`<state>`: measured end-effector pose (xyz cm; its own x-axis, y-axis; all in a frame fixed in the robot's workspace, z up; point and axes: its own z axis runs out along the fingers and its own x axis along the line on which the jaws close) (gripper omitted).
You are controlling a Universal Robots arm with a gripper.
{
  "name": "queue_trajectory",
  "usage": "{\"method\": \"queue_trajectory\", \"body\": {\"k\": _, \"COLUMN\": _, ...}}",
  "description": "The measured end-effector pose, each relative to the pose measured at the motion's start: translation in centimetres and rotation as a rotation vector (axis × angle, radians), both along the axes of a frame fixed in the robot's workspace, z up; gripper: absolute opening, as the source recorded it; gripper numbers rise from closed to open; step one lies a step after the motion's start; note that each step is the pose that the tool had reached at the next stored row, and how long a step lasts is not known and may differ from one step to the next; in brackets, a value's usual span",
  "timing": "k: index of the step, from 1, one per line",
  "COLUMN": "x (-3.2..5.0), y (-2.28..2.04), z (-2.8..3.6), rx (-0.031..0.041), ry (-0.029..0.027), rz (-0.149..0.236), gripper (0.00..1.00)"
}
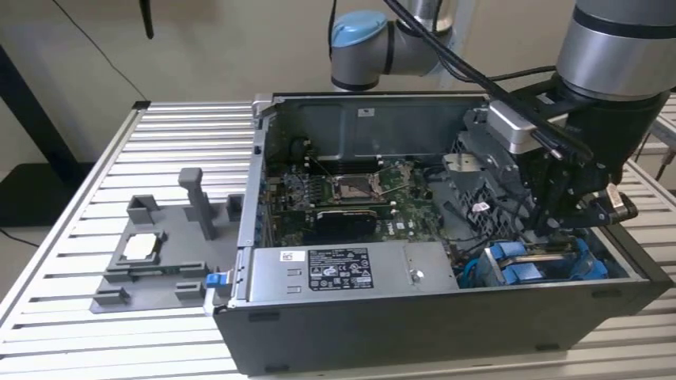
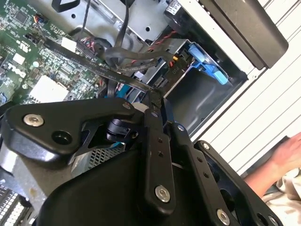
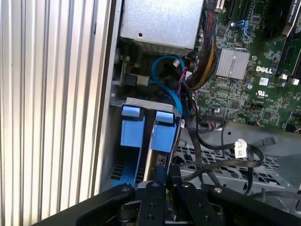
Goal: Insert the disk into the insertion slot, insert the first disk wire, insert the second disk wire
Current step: 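Insert the second disk wire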
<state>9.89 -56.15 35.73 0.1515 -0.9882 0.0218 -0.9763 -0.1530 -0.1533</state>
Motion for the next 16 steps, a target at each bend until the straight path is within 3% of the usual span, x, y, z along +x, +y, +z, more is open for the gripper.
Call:
{"method": "queue_trajectory", "body": {"k": 7, "x": 0.17, "y": -0.17, "z": -0.45, "rx": 0.0006, "ry": 0.0036, "rz": -0.018, "gripper": 0.16}}
{"method": "queue_trajectory", "body": {"k": 16, "x": 0.55, "y": -0.38, "z": -0.84, "rx": 0.0066, "ry": 0.0069, "rz": -0.024, "gripper": 0.16}}
